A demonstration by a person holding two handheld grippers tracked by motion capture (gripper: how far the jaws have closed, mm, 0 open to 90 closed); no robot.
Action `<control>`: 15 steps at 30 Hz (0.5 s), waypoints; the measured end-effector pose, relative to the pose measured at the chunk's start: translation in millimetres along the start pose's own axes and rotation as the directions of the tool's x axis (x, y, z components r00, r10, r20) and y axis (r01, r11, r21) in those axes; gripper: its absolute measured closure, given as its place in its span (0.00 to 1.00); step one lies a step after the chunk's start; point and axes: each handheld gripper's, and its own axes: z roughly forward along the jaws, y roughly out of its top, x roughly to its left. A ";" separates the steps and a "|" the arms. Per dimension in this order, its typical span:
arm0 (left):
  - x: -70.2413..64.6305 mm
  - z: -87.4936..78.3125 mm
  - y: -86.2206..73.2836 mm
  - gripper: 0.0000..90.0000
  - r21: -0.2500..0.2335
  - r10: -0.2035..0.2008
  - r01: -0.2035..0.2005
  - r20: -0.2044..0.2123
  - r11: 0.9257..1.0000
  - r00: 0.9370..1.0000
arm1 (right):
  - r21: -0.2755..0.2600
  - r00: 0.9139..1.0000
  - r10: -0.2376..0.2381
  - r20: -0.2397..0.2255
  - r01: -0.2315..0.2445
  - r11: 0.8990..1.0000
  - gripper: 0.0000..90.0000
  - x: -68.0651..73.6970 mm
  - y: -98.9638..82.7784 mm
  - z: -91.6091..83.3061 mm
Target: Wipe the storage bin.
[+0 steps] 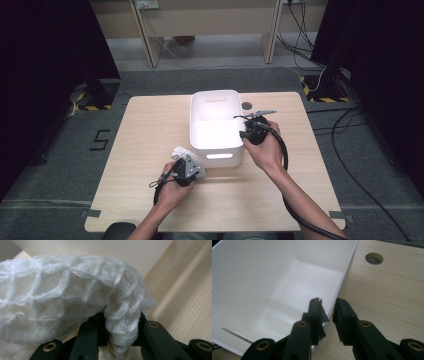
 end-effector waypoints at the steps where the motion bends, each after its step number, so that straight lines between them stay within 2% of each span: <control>1: 0.4 0.5 -0.2 0.82 0.004 0.000 0.000 0.003 1.000 1.000 | 0.001 1.000 -0.001 0.001 0.001 1.000 0.83 0.3 -0.1 0.3; 4: 1.3 1.4 0.0 0.82 0.006 -0.009 0.009 0.010 1.000 1.000 | 0.003 1.000 0.004 0.000 -0.004 1.000 0.83 0.5 -0.1 0.4; 7: -0.6 0.6 0.2 0.82 0.010 0.000 0.000 0.003 1.000 1.000 | 0.005 1.000 0.011 -0.005 -0.011 1.000 0.83 0.1 0.1 0.6; 11: -6.1 -2.0 3.8 0.82 0.005 0.017 -0.017 0.015 1.000 1.000 | 0.006 1.000 0.013 -0.003 -0.013 1.000 0.83 0.1 0.1 0.5; 15: -7.8 -2.1 5.3 0.82 0.006 0.010 -0.010 0.016 1.000 1.000 | 0.006 1.000 0.018 -0.004 -0.018 1.000 0.83 0.2 0.1 0.4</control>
